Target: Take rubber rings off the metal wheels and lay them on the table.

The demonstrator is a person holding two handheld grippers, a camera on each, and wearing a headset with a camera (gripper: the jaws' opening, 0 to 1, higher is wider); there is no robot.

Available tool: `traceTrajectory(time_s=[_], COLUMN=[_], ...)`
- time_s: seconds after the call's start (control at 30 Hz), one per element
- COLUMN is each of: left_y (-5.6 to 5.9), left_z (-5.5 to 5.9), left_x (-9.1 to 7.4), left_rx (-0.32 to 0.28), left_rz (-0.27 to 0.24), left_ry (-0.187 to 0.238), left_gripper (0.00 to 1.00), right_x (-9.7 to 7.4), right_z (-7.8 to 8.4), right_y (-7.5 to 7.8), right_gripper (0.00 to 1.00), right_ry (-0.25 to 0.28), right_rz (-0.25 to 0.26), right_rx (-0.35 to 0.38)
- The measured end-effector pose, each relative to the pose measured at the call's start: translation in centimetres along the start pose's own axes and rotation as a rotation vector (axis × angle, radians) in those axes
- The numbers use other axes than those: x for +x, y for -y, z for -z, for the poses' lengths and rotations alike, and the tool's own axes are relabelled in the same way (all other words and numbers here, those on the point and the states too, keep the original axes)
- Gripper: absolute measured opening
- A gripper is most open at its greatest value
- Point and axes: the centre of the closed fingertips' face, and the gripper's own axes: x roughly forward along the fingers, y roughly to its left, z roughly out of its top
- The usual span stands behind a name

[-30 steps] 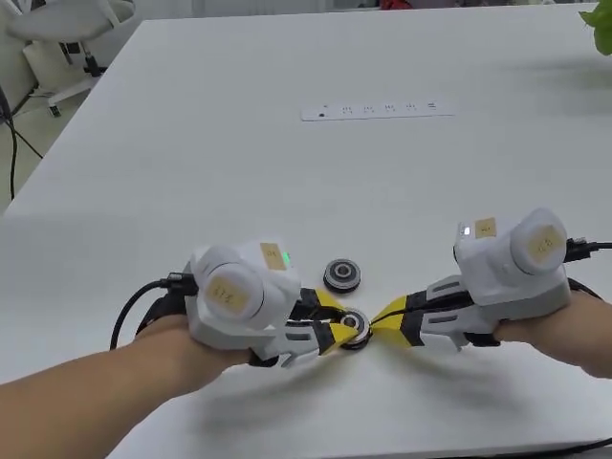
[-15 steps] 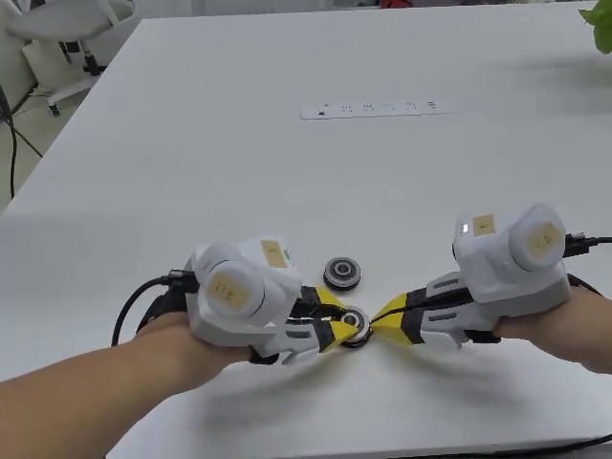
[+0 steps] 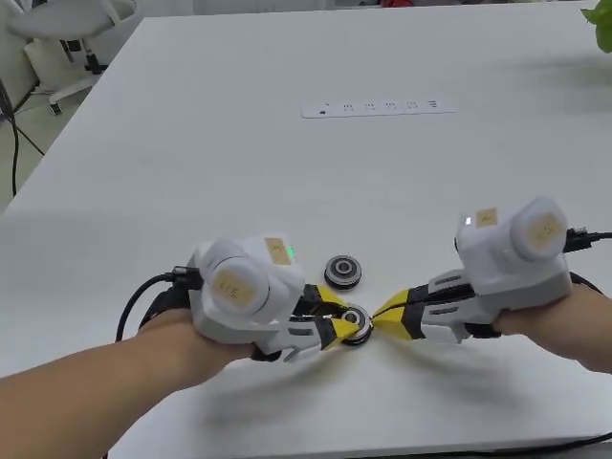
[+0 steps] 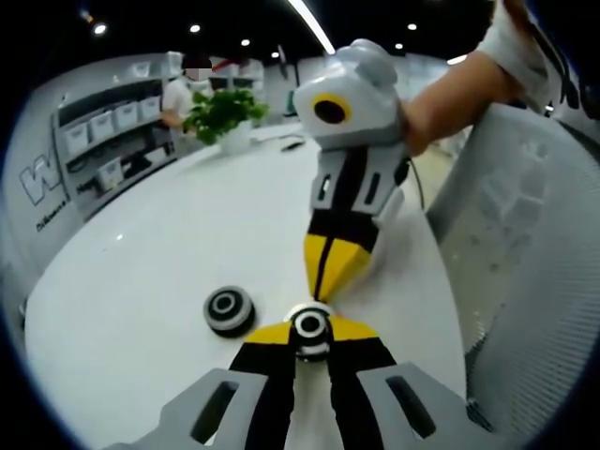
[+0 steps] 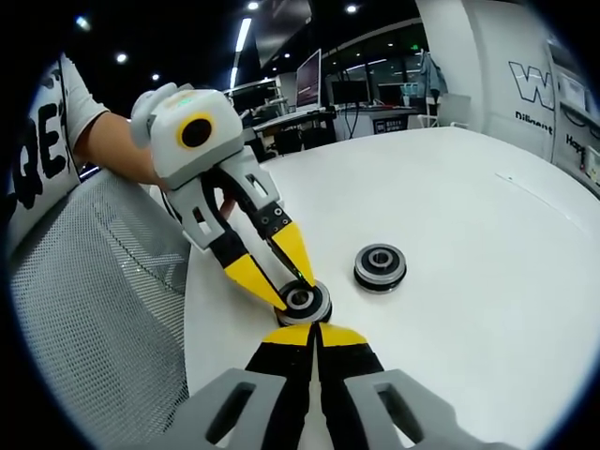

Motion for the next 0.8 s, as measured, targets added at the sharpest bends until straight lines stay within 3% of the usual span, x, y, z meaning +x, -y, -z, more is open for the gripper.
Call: traceTrajectory(time_s=[0.17, 0.8], left_y=[0.0, 0.0], left_z=[0.0, 0.0], left_x=[0.0, 0.1], left_rx=[-0.002, -0.002], left_rz=[-0.002, -0.002], left_ry=[-0.001, -0.005], left_gripper=[0.12, 0.12], right_x=[-0.1, 0.3], right_z=[-0.8, -1.1], right_y=[-0.3, -0.9], right_gripper=[0.0, 0.0], right_ry=[0.034, 0.036], right_rz=[-0.006, -0.022], right_rx=[0.036, 0.013])
